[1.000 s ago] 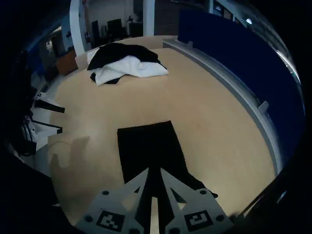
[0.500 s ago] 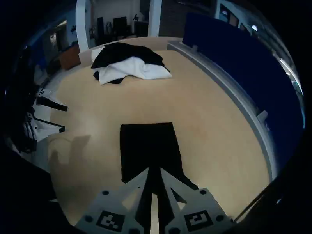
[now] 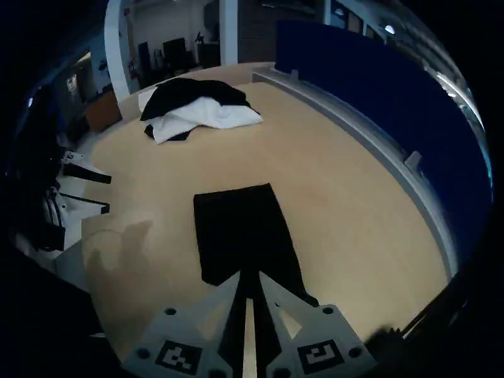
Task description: Fold towel
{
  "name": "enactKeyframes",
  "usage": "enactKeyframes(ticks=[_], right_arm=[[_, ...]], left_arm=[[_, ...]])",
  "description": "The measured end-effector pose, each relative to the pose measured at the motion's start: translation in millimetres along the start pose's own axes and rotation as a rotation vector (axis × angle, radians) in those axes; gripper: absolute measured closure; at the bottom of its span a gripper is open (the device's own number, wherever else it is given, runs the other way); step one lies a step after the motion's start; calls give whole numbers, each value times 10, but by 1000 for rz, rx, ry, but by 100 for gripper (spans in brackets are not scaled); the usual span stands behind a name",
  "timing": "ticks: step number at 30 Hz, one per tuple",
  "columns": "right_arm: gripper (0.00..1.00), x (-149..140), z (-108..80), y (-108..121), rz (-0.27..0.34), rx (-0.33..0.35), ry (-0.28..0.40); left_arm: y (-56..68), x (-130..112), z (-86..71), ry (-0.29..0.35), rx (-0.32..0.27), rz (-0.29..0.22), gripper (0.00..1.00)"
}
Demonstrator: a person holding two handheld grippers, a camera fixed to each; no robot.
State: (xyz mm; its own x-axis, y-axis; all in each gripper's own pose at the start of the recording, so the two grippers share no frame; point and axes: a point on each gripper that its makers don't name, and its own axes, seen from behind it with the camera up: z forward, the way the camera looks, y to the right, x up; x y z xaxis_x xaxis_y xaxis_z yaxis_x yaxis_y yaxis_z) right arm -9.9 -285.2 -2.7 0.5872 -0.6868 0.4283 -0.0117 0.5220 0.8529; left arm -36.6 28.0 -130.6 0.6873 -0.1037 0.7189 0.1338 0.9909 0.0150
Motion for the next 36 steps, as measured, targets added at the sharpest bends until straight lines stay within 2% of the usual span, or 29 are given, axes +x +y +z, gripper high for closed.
enactKeyframes(ticks=[5, 8, 14, 20, 29, 36], right_arm=[[94, -31, -28, 18, 30, -4, 14], [94, -38, -31, 8, 32, -4, 17], [94, -53, -37, -39, 31, -9, 17], [94, -58, -72, -32, 60, -24, 24], [94, -113, -94, 0, 117, -41, 33], [94, -146, -83, -3, 130, -45, 26]], left_arm=[[82, 67, 101, 8, -25, 38, 8], [91, 167, 246, 12, -33, 81, 8], [7, 423, 584, 20, -27, 152, 8], [-17, 601, 832, 21, -41, 206, 8], [-23, 685, 1136, 10, -55, 215, 8], [-73, 688, 1359, -8, -51, 230, 8]])
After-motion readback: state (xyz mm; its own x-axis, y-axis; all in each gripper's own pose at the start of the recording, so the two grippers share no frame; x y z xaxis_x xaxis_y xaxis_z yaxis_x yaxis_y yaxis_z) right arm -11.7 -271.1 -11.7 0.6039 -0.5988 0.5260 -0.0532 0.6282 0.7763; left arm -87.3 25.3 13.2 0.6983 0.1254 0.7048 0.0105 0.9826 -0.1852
